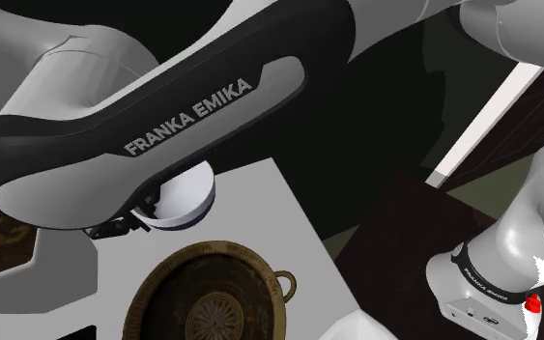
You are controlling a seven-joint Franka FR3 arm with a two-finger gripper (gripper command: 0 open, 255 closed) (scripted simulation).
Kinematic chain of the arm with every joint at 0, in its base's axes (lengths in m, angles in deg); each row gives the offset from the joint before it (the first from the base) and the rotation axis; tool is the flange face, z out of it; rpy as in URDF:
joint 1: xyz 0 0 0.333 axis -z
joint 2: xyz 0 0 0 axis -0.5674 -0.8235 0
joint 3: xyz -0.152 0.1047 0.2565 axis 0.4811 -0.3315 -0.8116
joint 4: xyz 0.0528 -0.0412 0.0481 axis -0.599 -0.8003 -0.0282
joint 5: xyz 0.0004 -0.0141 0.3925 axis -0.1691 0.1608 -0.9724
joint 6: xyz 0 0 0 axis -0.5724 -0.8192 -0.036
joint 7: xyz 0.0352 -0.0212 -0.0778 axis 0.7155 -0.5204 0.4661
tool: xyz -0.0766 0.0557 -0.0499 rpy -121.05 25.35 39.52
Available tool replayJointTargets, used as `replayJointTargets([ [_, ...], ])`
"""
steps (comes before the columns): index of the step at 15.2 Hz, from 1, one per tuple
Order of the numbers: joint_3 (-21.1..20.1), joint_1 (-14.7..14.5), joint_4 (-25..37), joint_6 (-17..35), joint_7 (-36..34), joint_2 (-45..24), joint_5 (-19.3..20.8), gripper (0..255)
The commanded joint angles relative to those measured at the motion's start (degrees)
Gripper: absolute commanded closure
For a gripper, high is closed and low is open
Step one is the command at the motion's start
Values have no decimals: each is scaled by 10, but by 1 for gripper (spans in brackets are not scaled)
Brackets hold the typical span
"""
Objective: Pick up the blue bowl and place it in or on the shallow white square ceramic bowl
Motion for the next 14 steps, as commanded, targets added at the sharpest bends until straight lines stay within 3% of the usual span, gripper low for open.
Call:
replayJointTargets([
  [1,-1,0,9,-13,3,4,-2,255],
  [14,-7,-5,80,-98,16,21,-14,255],
])
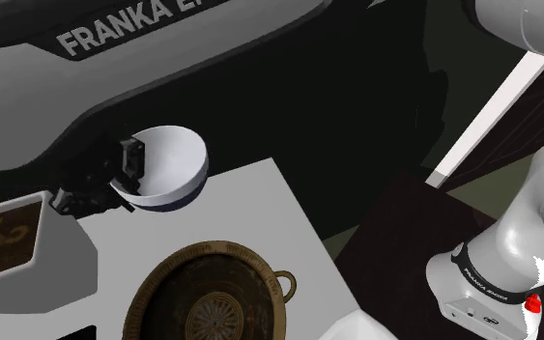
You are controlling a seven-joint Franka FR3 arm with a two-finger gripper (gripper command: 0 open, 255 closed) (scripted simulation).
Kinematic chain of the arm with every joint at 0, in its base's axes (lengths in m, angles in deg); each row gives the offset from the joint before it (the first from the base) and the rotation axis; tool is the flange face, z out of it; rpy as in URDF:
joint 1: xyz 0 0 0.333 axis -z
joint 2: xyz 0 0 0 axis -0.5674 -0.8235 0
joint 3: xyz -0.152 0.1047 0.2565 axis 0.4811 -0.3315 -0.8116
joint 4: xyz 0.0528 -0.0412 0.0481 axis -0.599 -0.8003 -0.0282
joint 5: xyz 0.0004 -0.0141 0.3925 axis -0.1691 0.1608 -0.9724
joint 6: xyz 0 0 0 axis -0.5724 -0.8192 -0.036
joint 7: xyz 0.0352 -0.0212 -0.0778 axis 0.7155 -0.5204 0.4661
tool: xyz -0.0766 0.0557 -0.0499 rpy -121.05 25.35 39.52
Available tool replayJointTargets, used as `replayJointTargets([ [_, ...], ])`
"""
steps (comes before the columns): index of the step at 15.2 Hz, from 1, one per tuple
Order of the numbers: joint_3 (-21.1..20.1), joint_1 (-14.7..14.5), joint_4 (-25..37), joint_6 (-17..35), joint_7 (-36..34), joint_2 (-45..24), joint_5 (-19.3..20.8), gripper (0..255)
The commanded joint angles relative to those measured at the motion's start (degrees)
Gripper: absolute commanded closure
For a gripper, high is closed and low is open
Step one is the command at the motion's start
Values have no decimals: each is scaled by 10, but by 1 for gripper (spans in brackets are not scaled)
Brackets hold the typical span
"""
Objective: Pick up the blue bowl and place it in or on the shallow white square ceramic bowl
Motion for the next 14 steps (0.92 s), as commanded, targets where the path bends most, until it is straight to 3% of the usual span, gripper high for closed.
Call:
replayJointTargets([
  [1,-4,1,-21,2,-5,19,-6,255],
  [7,-32,4,-168,44,-41,130,-49,255],
  [14,-62,-12,-292,68,-78,241,-107,255],
])
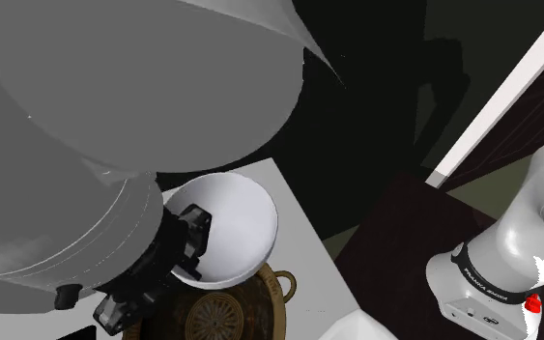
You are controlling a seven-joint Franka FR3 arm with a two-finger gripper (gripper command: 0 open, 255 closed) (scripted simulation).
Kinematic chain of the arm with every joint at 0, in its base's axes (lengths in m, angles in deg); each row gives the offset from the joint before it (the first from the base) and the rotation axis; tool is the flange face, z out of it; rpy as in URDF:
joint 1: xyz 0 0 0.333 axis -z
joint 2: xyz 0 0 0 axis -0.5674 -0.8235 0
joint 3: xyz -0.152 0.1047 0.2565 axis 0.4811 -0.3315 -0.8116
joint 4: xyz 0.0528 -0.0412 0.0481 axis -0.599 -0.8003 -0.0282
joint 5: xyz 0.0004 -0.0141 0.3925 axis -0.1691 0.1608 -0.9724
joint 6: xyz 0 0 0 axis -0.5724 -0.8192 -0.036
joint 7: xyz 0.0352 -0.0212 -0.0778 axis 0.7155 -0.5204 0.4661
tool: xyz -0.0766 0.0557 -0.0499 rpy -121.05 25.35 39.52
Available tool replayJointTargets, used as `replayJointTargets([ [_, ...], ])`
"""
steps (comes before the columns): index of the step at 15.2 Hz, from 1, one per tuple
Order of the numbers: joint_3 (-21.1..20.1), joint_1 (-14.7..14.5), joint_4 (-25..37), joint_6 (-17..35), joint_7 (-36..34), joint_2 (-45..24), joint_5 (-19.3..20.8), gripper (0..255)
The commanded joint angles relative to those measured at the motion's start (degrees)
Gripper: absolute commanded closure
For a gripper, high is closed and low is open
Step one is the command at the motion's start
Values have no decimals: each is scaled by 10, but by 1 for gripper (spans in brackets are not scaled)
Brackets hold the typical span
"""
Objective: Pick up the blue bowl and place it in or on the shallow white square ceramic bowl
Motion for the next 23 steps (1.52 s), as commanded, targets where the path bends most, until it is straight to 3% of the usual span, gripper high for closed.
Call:
replayJointTargets([
  [1,-8,-7,-29,4,-10,29,-17,255],
  [11,-54,-62,-133,0,-73,157,-104,255],
  [20,-107,-123,-169,-22,-154,233,-174,255],
  [23,-115,-128,-182,-9,-163,233,-178,255],
])
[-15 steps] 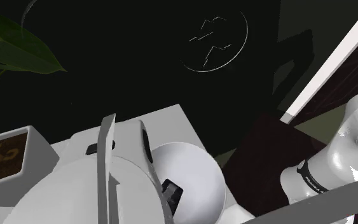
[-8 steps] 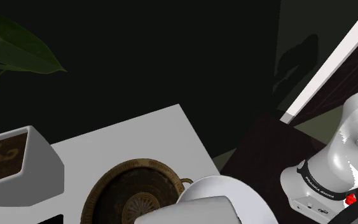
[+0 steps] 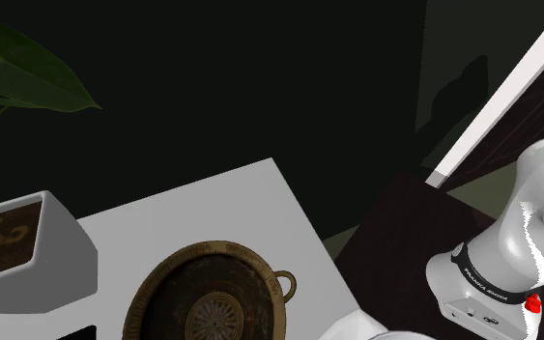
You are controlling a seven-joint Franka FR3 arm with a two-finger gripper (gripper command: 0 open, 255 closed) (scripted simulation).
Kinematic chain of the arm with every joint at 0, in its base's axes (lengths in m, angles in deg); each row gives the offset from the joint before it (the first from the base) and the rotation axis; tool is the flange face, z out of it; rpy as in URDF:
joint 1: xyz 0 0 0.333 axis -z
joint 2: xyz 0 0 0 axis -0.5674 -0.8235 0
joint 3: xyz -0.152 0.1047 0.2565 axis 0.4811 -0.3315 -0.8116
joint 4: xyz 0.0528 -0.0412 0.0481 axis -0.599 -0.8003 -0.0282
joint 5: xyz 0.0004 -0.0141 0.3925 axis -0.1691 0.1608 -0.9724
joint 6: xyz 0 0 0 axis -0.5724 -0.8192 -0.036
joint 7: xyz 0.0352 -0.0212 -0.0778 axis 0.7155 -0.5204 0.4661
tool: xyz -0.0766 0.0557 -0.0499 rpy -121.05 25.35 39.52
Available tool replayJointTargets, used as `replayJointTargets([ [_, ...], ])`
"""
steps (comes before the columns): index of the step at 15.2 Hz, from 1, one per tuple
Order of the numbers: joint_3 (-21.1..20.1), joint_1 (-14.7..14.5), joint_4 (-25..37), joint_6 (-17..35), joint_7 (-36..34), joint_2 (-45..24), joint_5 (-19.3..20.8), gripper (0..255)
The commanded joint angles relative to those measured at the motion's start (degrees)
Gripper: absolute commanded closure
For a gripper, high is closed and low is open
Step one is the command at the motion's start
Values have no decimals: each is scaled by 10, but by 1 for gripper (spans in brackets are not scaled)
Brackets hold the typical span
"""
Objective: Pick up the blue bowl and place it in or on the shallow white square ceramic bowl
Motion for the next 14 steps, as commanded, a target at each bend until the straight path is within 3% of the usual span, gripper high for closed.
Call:
replayJointTargets([
  [1,-5,-1,-11,13,-5,-2,-1,255],
  [14,-36,5,-79,120,-23,-47,13,255],
])
